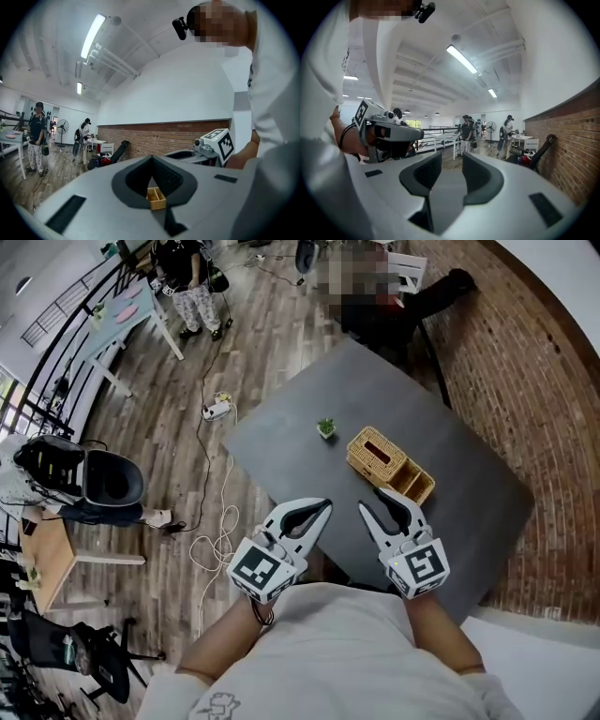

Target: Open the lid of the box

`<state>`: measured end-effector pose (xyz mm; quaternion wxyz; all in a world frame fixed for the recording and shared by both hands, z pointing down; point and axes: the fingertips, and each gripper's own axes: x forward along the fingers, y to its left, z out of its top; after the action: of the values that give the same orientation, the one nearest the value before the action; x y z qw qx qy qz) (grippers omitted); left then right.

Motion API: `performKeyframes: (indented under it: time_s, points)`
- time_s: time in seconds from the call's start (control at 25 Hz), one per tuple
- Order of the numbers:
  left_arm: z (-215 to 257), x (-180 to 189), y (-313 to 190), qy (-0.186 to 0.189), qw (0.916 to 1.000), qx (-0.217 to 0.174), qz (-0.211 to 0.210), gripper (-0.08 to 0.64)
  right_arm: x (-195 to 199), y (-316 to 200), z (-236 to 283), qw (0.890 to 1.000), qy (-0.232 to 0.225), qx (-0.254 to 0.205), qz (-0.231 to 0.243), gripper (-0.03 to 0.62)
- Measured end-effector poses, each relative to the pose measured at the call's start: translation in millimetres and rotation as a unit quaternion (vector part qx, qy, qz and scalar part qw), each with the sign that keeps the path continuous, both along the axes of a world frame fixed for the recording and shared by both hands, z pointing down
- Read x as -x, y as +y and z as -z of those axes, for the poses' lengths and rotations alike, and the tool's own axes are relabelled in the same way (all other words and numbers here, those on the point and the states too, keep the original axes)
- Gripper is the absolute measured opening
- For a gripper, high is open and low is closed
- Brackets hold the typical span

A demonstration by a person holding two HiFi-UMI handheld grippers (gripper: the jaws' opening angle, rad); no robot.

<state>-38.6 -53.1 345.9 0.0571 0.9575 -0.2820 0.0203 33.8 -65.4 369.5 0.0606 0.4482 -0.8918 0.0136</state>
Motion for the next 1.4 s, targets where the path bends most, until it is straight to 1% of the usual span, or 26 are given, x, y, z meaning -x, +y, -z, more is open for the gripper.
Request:
performKeyframes:
  time_s: [0.16, 0.36, 0.56, 0.72, 0.92, 1.12, 1.4]
  points:
    - [0, -16, -11, -0.001, 0.9997, 0.002, -0.025, 0.011, -15, -6, -5, 1.0, -0.009, 0.008, -0.026, 0.146]
    - [-3, -27, -30, -0.005, 0.9979, 0.004, -0.064, 0.011, -24, -16, -4, 0.998, -0.005, 0.006, -0.058, 0.146]
    - [-4, -39, -49, -0.007, 0.9944, 0.001, -0.105, 0.011, -38, -28, -4, 0.995, -0.004, 0.01, -0.097, 0.146]
    - [-9, -43, -66, -0.008, 0.9913, 0.009, -0.131, 0.011, -43, -40, -6, 0.992, -0.002, 0.016, -0.123, 0.149]
    - [-13, -38, -89, -0.003, 0.9847, 0.01, -0.174, 0.011, -38, -57, -9, 0.986, 0.006, 0.016, -0.165, 0.152]
    - [-17, -30, -109, -0.002, 0.9761, 0.011, -0.217, 0.011, -27, -72, -14, 0.978, 0.004, 0.016, -0.206, 0.153]
    - [-7, -15, -135, 0.002, 0.963, 0.007, -0.269, 0.011, -11, -93, 0, 0.967, 0.012, 0.013, -0.256, 0.155]
